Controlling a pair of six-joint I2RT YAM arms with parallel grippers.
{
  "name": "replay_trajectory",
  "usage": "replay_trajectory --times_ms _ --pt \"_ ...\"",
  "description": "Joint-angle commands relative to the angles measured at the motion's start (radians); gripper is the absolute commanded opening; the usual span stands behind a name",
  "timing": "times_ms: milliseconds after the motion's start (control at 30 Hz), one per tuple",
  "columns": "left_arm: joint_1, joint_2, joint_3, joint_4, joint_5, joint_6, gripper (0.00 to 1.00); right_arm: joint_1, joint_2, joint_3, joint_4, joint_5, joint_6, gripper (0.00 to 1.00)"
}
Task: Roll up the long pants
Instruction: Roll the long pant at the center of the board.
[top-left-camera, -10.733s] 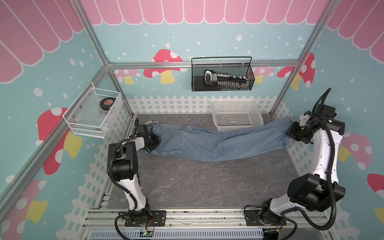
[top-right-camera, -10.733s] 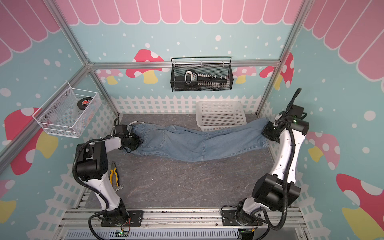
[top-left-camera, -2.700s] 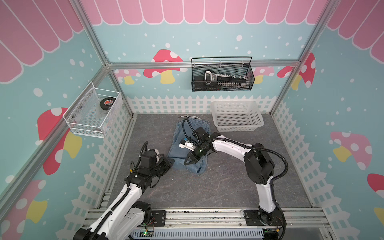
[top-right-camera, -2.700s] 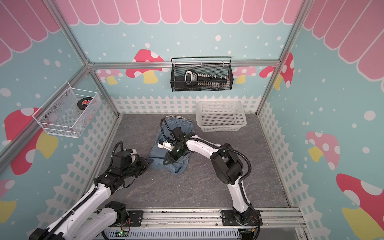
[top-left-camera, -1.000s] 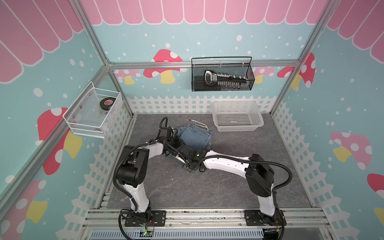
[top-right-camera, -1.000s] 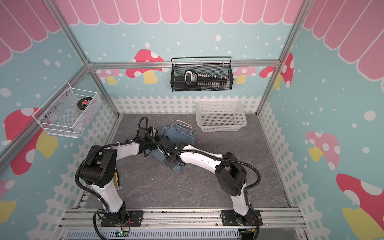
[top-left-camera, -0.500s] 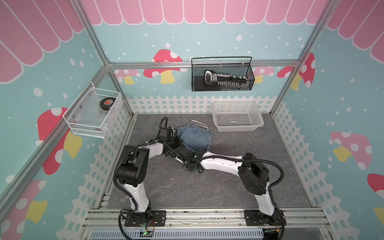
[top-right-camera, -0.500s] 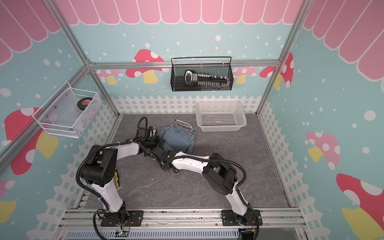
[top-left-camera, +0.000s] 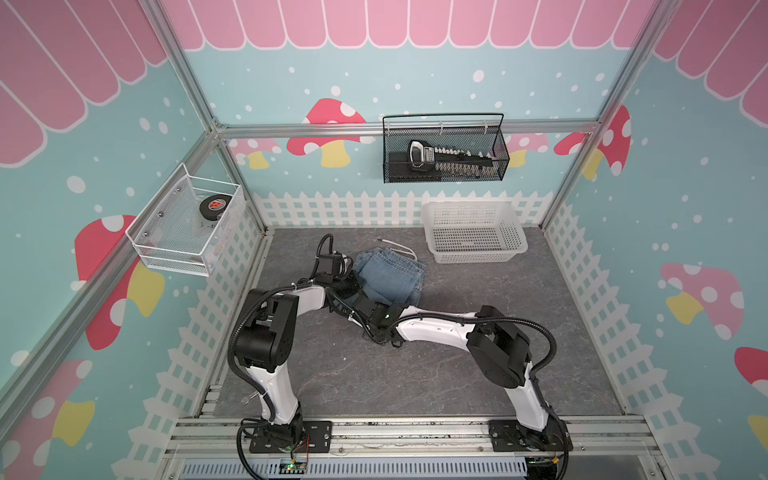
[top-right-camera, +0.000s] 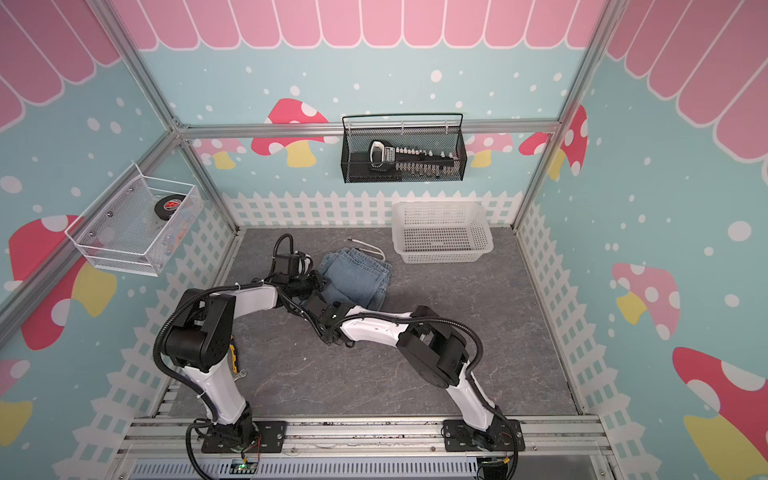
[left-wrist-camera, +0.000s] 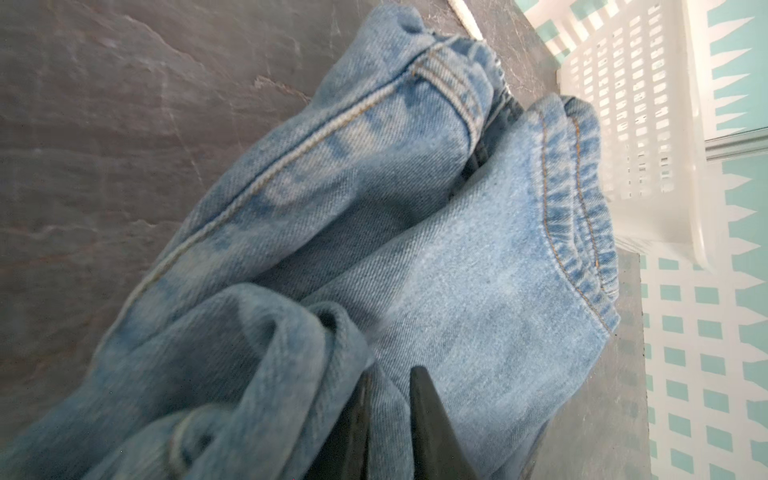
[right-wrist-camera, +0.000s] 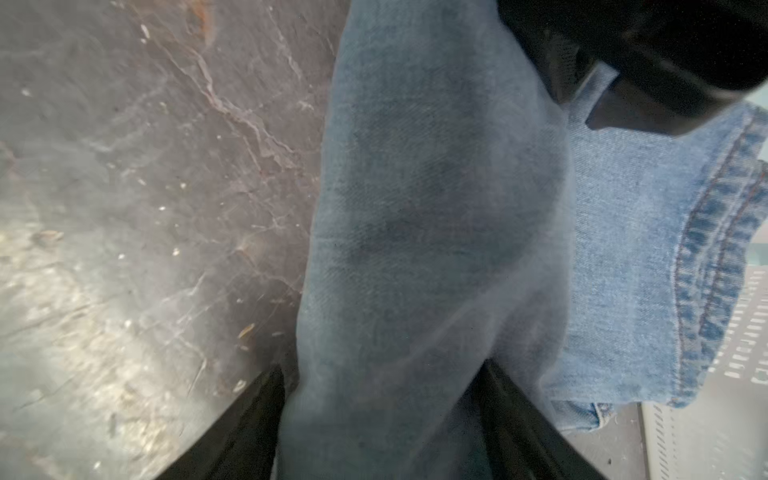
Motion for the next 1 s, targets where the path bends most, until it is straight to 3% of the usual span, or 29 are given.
replay_trajectory --times_ms 0,133,200,333,433,633,800,967 --pt "0.029 0.047 0.009 0.002 0.002 0.012 0.26 0.000 0.045 -0.023 0.071 0.060 -0.075 0.77" --pt "0.045 0.061 0.009 0.022 0.041 0.007 0.26 -0.012 0.116 -0.010 0.094 0.075 -0.091 0.77" --pt "0.054 0.062 0.006 0.034 0.061 -0.002 0.25 -0.025 0.154 0.002 0.101 0.067 -0.091 0.70" --pt "0.068 0.041 0.011 0.022 0.093 -0.005 0.25 -0.042 0.178 0.011 0.091 0.021 -0.086 0.21" --pt "0.075 0.009 0.024 -0.010 0.101 -0.001 0.25 -0.043 0.139 0.010 0.069 -0.048 -0.074 0.02" --pt "0.076 -0.131 0.036 -0.156 0.077 0.033 0.25 -0.044 0.043 0.109 -0.132 -0.256 0.004 0.00" --pt "0.076 -0.332 0.005 -0.317 -0.015 0.103 0.25 -0.046 0.033 0.268 -0.330 -0.466 0.109 0.00" --pt "0.075 -0.532 -0.060 -0.435 -0.083 0.123 0.25 -0.072 0.052 0.362 -0.402 -0.713 0.196 0.00"
